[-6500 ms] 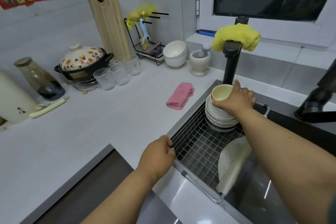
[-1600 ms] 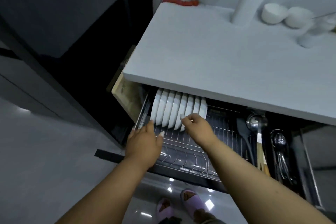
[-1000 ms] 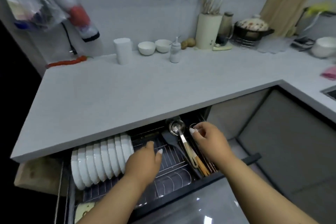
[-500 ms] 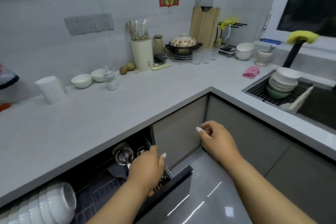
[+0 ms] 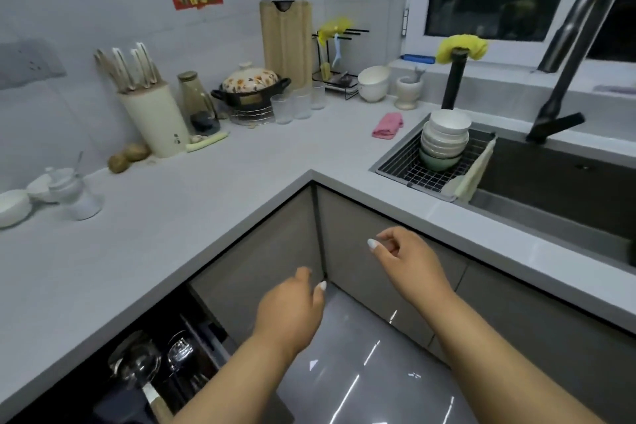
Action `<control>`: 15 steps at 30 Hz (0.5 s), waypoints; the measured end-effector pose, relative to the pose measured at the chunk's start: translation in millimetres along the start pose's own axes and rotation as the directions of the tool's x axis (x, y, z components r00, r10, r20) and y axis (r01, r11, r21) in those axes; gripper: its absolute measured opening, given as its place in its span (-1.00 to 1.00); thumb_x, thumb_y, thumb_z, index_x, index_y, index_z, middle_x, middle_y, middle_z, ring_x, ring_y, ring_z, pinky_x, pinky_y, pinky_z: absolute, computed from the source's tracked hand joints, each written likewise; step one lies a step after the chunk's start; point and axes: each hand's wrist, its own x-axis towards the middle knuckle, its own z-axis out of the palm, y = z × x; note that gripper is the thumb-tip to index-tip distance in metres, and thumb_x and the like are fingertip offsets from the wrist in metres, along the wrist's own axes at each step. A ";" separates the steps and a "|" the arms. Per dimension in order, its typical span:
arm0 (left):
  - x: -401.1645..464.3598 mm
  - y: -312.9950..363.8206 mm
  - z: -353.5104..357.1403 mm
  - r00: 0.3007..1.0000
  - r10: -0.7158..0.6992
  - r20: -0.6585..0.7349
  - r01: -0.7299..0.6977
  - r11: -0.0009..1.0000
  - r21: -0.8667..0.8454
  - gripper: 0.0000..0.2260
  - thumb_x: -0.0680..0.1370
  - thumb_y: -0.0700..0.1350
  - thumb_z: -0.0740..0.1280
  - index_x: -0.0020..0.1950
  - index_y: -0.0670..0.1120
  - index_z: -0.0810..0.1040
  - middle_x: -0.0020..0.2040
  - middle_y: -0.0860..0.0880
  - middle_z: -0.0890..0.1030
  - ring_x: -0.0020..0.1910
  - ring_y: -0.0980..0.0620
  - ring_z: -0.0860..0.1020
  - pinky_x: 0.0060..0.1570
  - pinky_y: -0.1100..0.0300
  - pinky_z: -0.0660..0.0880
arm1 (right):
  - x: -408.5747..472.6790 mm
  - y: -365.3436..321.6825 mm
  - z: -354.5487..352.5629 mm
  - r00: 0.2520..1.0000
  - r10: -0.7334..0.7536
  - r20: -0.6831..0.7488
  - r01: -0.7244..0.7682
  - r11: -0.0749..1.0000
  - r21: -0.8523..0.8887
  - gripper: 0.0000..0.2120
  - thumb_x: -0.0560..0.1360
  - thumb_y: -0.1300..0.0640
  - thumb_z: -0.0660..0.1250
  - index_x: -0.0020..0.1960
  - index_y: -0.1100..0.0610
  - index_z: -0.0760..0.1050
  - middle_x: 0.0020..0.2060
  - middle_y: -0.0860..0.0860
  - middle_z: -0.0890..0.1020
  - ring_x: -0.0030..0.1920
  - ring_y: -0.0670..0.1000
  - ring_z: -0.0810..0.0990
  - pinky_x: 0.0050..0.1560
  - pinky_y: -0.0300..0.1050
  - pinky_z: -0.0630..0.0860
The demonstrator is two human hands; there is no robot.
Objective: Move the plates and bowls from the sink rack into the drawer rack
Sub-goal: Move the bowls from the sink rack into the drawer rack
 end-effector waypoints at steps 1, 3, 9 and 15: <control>11.5 1.8 1.5 1.000 0.007 0.003 -0.007 1.000 0.000 -0.61 0.64 0.12 0.04 0.38 -0.06 0.32 0.15 -0.06 0.58 0.09 -0.05 0.54 -0.12 0.16 0.41 | 6.9 5.8 -1.4 1.000 0.013 -0.002 -0.013 1.000 -0.002 -0.78 0.52 -0.12 0.29 0.05 -0.01 0.51 -0.08 -0.07 0.55 -0.12 -0.11 0.51 -0.19 -0.24 0.33; 35.7 6.0 5.5 1.000 0.023 0.017 -0.023 1.000 0.002 -0.63 0.64 0.12 0.05 0.32 -0.07 0.36 0.16 -0.06 0.57 0.09 -0.05 0.54 -0.07 0.15 0.44 | 23.2 15.4 -5.0 0.999 0.036 -0.014 -0.036 0.999 -0.003 -0.79 0.52 -0.12 0.28 0.02 -0.01 0.51 -0.08 -0.08 0.55 -0.12 -0.12 0.50 -0.20 -0.26 0.34; 123.2 27.4 20.0 0.989 0.142 0.052 -0.141 0.990 -0.020 -0.69 0.63 0.11 0.08 0.19 -0.07 0.43 0.13 -0.05 0.53 0.02 -0.02 0.52 -0.04 0.12 0.47 | 87.9 33.9 -25.0 0.989 0.097 -0.115 -0.101 0.994 -0.031 -0.79 0.53 -0.11 0.27 0.00 0.02 0.51 -0.13 -0.05 0.54 -0.15 -0.09 0.49 -0.21 -0.20 0.35; 197.6 56.6 27.5 0.963 0.249 0.107 -0.248 0.968 -0.027 -0.65 0.64 0.08 0.09 0.28 -0.10 0.41 0.20 -0.07 0.51 0.13 -0.06 0.51 0.05 0.10 0.46 | 131.0 57.5 -45.9 0.950 0.219 -0.222 -0.230 0.973 -0.025 -0.78 0.53 -0.11 0.25 0.01 0.02 0.51 -0.16 -0.06 0.53 -0.15 -0.06 0.50 -0.22 -0.17 0.35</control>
